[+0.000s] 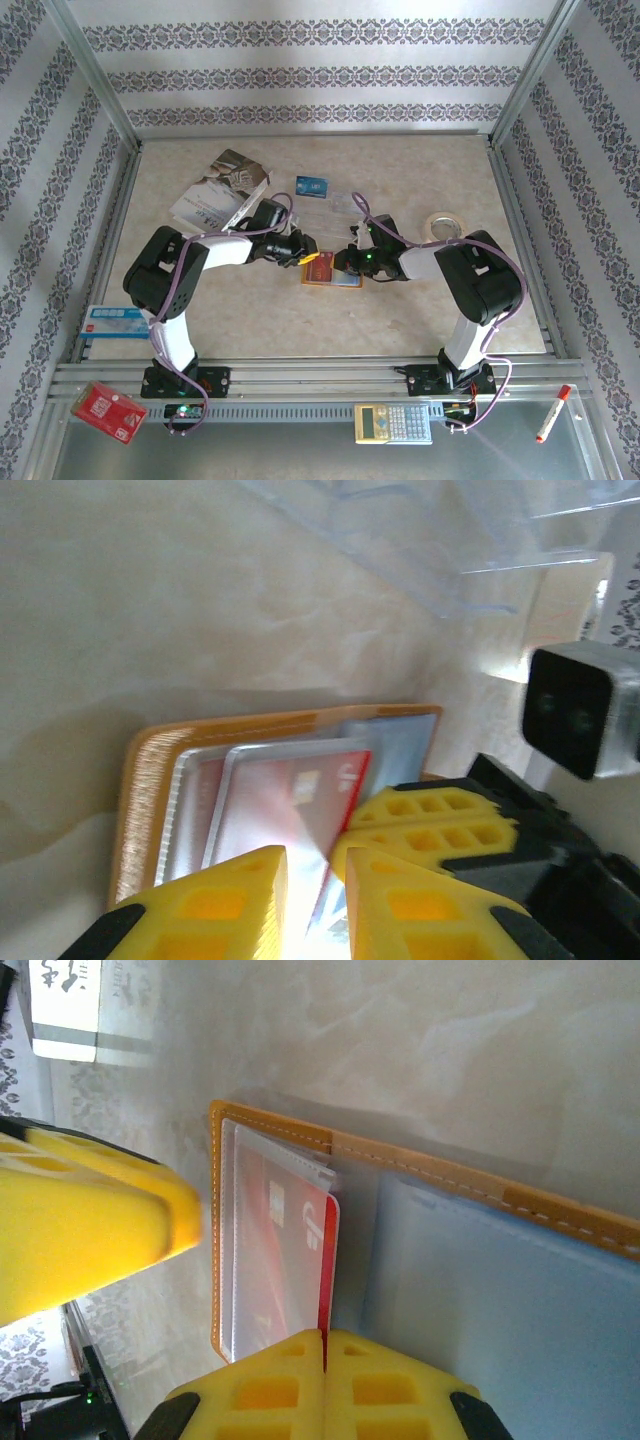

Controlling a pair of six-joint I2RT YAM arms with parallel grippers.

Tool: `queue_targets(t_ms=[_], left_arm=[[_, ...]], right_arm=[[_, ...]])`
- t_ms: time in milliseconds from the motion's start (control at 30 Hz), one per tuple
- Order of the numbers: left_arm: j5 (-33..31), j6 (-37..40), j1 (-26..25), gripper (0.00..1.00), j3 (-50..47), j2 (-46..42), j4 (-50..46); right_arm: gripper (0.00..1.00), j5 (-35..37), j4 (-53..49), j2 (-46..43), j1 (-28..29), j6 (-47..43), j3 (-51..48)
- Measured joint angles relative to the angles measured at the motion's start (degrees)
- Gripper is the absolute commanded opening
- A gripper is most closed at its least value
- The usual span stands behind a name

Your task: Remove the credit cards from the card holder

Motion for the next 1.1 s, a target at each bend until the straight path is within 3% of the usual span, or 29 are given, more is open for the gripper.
queue_targets(t_ms=[767,1100], left_arm=[[-3.13,0.55,0.13,0.21,-0.15,0.7,-2.89],[-3.08,0.76,0.13,0.21,-0.15,0.7,-3.08]], right_arm=[[0.0,-2.4,4.09,0.0,-1.55,-0.44,-2.43],[0.07,-3.91,5.25,0.0,-1.55,-0.24,-2.82]])
